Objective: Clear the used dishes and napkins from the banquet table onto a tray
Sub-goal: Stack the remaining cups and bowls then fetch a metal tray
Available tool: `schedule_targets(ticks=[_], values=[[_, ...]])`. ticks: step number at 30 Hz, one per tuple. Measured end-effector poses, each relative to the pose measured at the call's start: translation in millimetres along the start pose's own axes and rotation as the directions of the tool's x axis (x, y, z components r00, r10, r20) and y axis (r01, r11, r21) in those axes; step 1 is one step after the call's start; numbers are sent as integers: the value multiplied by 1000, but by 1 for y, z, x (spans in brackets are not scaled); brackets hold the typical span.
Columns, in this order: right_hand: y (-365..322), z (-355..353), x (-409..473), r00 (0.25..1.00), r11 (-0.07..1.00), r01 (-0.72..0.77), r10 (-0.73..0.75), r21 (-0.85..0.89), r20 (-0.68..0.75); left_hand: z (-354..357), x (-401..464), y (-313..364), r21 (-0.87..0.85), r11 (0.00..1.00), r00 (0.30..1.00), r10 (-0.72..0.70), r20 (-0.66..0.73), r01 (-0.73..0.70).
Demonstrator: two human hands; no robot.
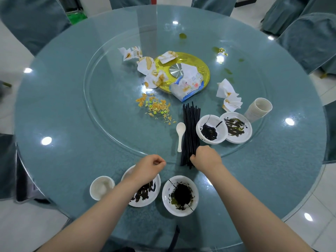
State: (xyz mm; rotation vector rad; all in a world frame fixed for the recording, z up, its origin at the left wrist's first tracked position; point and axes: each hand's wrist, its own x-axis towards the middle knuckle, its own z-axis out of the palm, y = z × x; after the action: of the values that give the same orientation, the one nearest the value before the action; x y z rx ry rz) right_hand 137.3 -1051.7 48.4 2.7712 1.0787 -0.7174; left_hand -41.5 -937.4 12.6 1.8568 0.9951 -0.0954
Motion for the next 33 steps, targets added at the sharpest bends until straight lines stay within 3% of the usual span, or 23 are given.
schedule_targets(ticks=[9, 16, 24, 33], values=[[13, 7, -15, 999, 999, 33, -32, 37, -37, 12, -17, -3, 30, 1000, 993, -1, 119, -3], [35, 34, -44, 982, 935, 21, -85, 354, 168, 18, -30, -6, 84, 996, 987, -1, 160, -13], [52, 50, -72, 929, 729, -172, -104, 663, 355, 24, -34, -3, 93, 996, 986, -28, 163, 13], [54, 68, -95, 981, 564, -144, -29, 813, 194, 23, -35, 8, -96, 993, 989, -49, 142, 63]])
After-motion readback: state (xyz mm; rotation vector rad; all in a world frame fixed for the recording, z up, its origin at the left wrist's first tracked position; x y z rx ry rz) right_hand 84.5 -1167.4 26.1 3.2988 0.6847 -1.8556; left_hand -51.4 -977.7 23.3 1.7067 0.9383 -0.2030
